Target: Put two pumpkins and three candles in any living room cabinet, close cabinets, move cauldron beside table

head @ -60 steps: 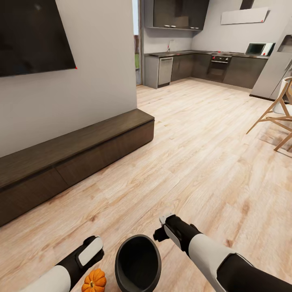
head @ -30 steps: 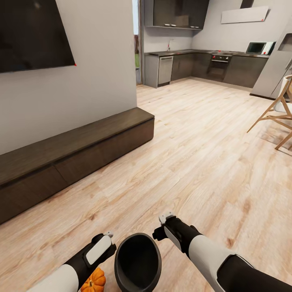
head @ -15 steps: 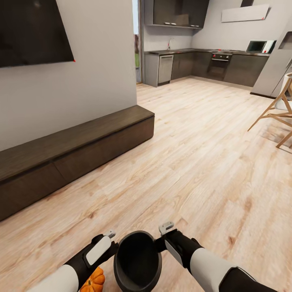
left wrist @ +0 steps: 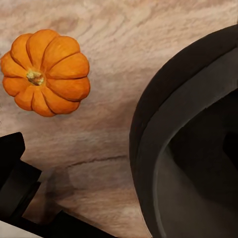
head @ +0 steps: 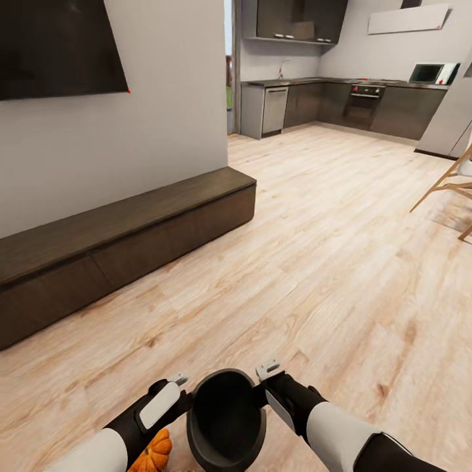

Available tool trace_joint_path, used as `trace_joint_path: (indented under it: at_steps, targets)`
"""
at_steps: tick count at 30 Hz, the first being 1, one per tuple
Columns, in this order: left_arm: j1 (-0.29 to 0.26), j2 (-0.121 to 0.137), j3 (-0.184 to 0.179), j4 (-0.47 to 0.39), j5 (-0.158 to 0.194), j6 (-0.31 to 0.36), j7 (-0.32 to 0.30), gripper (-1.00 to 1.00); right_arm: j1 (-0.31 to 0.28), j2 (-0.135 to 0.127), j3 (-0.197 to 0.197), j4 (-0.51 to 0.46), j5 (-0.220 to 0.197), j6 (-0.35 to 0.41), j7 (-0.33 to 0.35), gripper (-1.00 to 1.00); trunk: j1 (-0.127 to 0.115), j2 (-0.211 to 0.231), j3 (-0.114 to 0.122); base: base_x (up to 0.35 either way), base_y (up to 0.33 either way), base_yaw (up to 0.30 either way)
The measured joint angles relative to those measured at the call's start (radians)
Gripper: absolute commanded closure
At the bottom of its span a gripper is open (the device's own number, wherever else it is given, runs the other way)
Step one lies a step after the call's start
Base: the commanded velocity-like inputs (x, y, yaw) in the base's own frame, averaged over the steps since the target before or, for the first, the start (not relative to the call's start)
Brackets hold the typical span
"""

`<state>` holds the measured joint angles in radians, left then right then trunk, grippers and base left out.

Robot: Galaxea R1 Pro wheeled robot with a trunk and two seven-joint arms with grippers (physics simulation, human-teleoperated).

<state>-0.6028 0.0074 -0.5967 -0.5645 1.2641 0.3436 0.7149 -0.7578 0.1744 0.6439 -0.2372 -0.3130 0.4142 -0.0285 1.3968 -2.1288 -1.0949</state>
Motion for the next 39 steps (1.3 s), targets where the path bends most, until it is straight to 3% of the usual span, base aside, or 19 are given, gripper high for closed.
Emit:
trace_joint_path:
  at_steps: [14, 21, 25, 30, 34, 39]
  targets:
    - [0.0, -0.007, -0.003, -0.002, 0.0, 0.0, 0.0, -1.0, -0.001, 0.0, 0.0, -0.001, 0.0, 0.0, -0.002, -1.0, 0.054, -0.098, -0.039, 0.0, 0.0, 0.247]
    - [0.0, -0.027, -0.005, 0.0, 0.0, -0.002, 0.0, -1.0, -0.002, -0.002, -0.001, -0.001, 0.0, 0.0, -0.002, -1.0, 0.054, -0.098, -0.039, 0.0, 0.0, 0.016]
    - [0.0, -0.064, -0.008, 0.012, -0.006, -0.003, 0.0, -1.0, -0.002, -0.008, -0.004, 0.0, -0.002, -0.001, -0.002, -1.0, 0.054, -0.098, -0.039, 0.0, 0.0, 0.001]
    - [-0.001, -0.092, -0.055, 0.058, -0.021, -0.004, 0.0, -1.0, -0.003, -0.01, -0.007, 0.002, -0.003, -0.002, -0.002, -1.0, 0.054, -0.098, -0.039, 0.0, 0.0, 0.0]
    - [-0.001, -0.098, -0.069, 0.066, -0.024, -0.006, 0.0, -1.0, -0.003, -0.011, -0.008, 0.004, -0.004, -0.002, -0.001, -1.0, 0.054, -0.098, -0.039, 0.0, 0.0, 0.0]
    - [-0.002, -0.098, -0.085, 0.058, -0.028, -0.054, -0.001, -1.0, -0.003, -0.011, -0.009, 0.004, -0.005, -0.002, 0.001, -1.0, 0.054, -0.098, -0.039, 0.0, -0.019, 0.0]
